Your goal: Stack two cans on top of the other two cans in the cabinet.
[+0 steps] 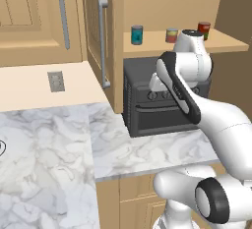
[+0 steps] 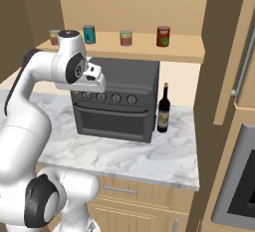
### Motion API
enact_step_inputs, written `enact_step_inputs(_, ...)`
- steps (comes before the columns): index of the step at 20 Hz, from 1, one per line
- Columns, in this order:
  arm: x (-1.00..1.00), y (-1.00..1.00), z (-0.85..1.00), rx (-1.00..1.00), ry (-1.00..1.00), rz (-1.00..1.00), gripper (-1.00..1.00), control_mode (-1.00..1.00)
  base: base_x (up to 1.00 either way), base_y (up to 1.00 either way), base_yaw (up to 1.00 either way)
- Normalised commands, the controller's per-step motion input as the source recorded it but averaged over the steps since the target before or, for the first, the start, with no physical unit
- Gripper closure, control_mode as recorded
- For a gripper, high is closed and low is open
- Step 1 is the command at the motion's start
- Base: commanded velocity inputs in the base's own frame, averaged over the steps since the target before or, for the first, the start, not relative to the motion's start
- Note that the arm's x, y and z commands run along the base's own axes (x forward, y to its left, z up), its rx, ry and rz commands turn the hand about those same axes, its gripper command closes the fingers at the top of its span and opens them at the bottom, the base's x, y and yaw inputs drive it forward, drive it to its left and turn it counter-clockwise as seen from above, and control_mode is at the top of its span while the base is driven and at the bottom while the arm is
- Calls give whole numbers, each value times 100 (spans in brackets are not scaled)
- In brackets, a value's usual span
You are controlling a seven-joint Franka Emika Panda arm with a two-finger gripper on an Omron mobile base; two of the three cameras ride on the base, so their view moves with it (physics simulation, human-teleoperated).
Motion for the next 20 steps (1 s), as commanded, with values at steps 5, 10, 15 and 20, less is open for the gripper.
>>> enact_step_inputs(5, -15, 0, 0, 0, -18, 4, -100, -100, 0, 0, 0)
enact_step_inputs(10, -19, 6, 20, 0, -41, 16, -100, -100, 0, 0, 0)
enact_step_inputs(15, -3, 13, 37, 0, -37, 21, -100, -100, 0, 0, 0)
enact_step_inputs(20, 3, 21, 47, 0, -33, 21, -100, -100, 0, 0, 0)
